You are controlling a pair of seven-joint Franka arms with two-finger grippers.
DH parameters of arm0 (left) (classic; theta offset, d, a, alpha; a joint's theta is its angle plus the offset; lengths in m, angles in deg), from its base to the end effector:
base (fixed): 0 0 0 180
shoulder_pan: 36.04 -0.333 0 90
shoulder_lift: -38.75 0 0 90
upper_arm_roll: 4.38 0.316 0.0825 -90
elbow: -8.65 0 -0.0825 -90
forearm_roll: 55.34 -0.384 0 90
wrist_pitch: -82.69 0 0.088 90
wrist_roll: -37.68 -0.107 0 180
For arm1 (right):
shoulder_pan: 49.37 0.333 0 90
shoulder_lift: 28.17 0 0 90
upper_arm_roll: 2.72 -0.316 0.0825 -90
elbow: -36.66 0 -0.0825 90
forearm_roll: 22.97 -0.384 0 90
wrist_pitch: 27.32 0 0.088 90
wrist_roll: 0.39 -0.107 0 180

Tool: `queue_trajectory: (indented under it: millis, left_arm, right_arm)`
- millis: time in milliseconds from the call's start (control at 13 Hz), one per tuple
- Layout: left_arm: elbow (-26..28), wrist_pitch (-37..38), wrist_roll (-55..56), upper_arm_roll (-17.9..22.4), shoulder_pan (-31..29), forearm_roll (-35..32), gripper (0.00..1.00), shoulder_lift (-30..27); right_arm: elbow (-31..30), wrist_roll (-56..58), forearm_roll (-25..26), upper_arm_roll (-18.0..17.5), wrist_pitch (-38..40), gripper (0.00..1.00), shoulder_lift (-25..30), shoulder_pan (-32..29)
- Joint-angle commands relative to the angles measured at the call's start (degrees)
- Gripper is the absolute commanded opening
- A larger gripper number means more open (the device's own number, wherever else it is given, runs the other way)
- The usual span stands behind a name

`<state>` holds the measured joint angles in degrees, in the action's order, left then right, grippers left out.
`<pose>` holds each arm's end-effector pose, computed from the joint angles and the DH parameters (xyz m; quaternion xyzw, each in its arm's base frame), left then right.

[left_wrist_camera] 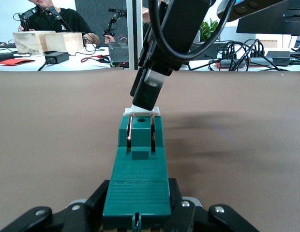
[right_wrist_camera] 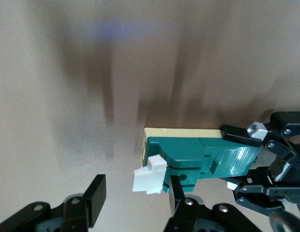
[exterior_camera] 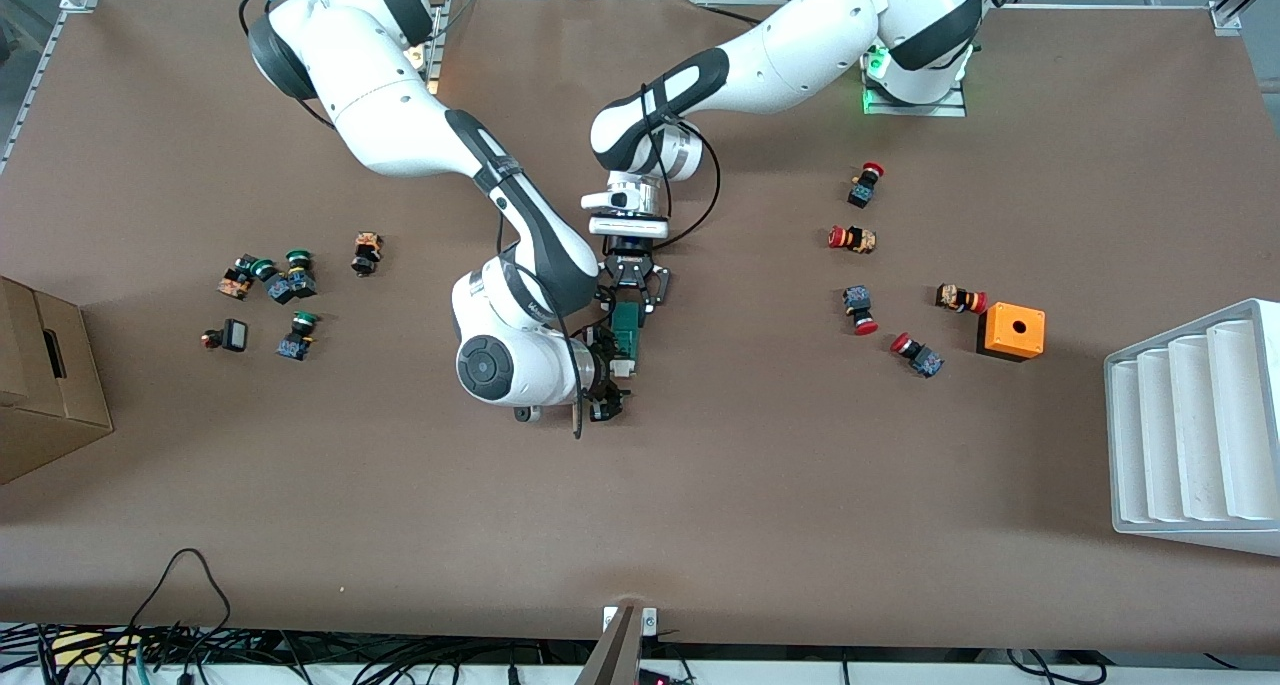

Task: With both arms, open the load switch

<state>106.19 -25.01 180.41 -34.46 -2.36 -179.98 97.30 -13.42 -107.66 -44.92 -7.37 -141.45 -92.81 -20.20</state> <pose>0.3672 -0.5387 0.0627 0.8218 -0.0023 0.5694 0.0185 0.6619 0.4381 0.2074 -0.7192 0.6625 0.1982 0.0674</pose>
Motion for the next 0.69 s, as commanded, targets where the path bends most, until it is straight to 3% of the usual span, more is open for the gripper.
queue_trajectory:
  millis: [0, 307, 613]
  left_arm:
    - [-3.23, -2.60, 0.97, 0.02, 1.65, -1.48, 0.37, 2.97]
    - [-3.40, -2.60, 0.97, 0.02, 1.65, -1.57, 0.37, 3.06]
    - [-3.49, -2.60, 0.88, 0.11, 1.74, -1.48, 0.37, 3.06]
  right_arm:
    - [2.53, -1.36, -0.72, -0.01, 1.02, 0.52, -1.28, 0.45]
    - [2.27, -1.45, -0.46, 0.08, 1.10, 0.42, -1.28, 0.89]
    - [1.48, -1.62, -0.11, 0.17, 2.15, 0.41, -1.28, 0.89]
